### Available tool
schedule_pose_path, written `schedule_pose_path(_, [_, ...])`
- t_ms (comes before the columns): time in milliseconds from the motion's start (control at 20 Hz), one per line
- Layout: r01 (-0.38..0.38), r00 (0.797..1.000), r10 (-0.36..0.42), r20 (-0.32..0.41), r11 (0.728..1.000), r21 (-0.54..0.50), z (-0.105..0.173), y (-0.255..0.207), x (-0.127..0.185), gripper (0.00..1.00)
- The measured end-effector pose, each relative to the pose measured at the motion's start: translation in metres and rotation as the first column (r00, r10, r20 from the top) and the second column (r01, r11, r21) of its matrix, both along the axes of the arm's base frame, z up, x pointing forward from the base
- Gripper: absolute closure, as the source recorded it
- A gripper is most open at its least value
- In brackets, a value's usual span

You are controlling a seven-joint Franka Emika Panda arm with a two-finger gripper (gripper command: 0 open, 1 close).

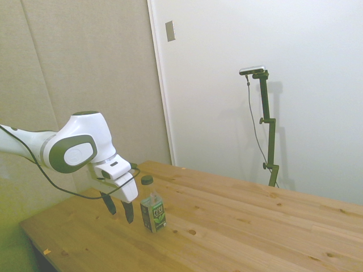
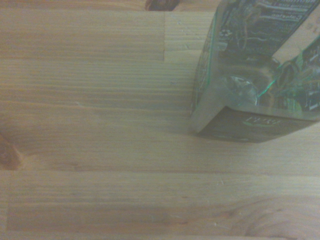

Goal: Knock down the bottle

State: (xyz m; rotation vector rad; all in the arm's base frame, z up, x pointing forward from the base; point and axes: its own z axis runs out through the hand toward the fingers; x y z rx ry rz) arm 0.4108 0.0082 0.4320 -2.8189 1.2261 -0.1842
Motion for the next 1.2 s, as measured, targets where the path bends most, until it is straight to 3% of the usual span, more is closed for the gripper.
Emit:
schedule_pose_path(50, [0.000,1.000,0.000,0.000,1.000,-0.001,0.000,0.000,0.000,0.00])
schedule_pose_path(100, [0.000,1.000,0.000,-0.004,1.000,-0.002,-0.002,-0.001,-0.001,1.00])
schedule_pose_path(250, [0.013,1.000,-0.013,0.001,1.000,-0.002,0.000,0.000,-0.002,1.00])
schedule_pose_path(750, [0.155,0.986,-0.154,0.060,0.988,-0.007,0.029,-0.002,0.008,1.00])
schedule_pose_path(1200, [0.202,0.976,-0.198,0.089,0.978,-0.045,0.045,-0.001,0.017,1.00])
